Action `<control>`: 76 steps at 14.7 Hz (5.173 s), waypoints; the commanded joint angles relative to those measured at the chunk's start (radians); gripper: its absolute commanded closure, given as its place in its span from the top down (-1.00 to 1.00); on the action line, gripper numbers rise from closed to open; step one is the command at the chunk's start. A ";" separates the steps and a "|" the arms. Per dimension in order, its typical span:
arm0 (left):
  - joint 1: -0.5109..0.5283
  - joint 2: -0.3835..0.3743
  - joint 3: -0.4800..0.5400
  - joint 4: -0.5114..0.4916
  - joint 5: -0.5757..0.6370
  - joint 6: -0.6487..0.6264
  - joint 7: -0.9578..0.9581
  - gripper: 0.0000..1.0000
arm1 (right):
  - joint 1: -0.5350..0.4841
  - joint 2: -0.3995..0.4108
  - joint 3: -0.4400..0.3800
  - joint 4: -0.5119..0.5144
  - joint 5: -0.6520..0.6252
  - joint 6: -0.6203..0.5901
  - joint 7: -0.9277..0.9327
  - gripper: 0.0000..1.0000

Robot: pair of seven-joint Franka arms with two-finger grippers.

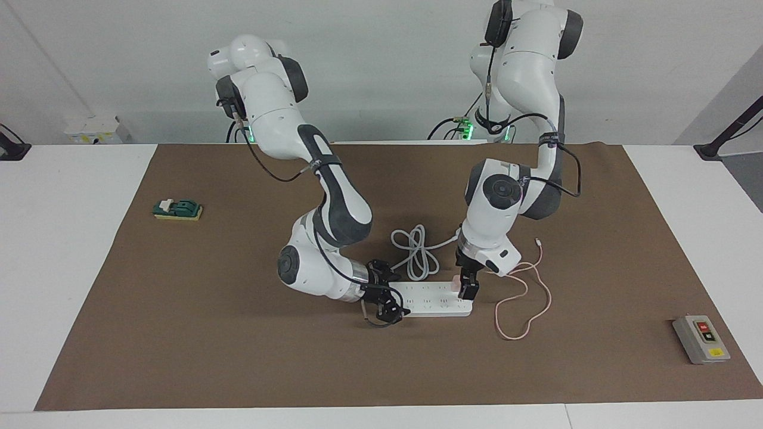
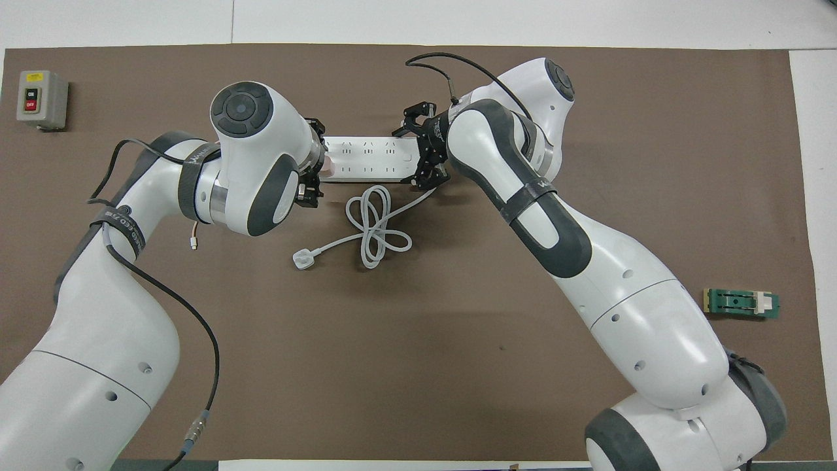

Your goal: Unplug charger and place it aside

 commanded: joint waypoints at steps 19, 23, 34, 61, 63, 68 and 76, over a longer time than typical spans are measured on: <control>0.028 -0.012 0.015 0.097 0.021 -0.124 -0.011 -1.00 | 0.003 0.039 -0.002 0.024 0.015 0.069 -0.040 -0.18; 0.051 -0.027 0.015 0.157 0.038 -0.227 0.017 -1.00 | 0.002 0.039 -0.002 0.022 0.013 0.069 -0.040 -0.18; 0.355 -0.179 0.015 0.150 0.021 -0.419 0.707 -1.00 | -0.065 -0.177 -0.047 -0.028 -0.004 -0.169 0.049 1.00; 0.438 -0.234 0.018 0.039 0.028 -0.408 1.408 1.00 | -0.295 -0.941 -0.070 -0.528 -0.858 -0.565 -1.444 1.00; 0.442 -0.248 0.018 0.045 0.030 -0.414 1.486 1.00 | -0.318 -1.004 -0.062 -0.617 -0.858 -0.494 -1.447 1.00; 0.436 -0.341 0.010 0.064 0.030 -0.485 1.534 1.00 | -0.366 -1.009 -0.001 -0.575 -0.846 -0.531 -1.445 1.00; 0.415 -0.384 0.009 0.122 0.078 -0.641 1.690 1.00 | -0.353 -1.018 0.002 -0.581 -0.841 -0.531 -1.404 1.00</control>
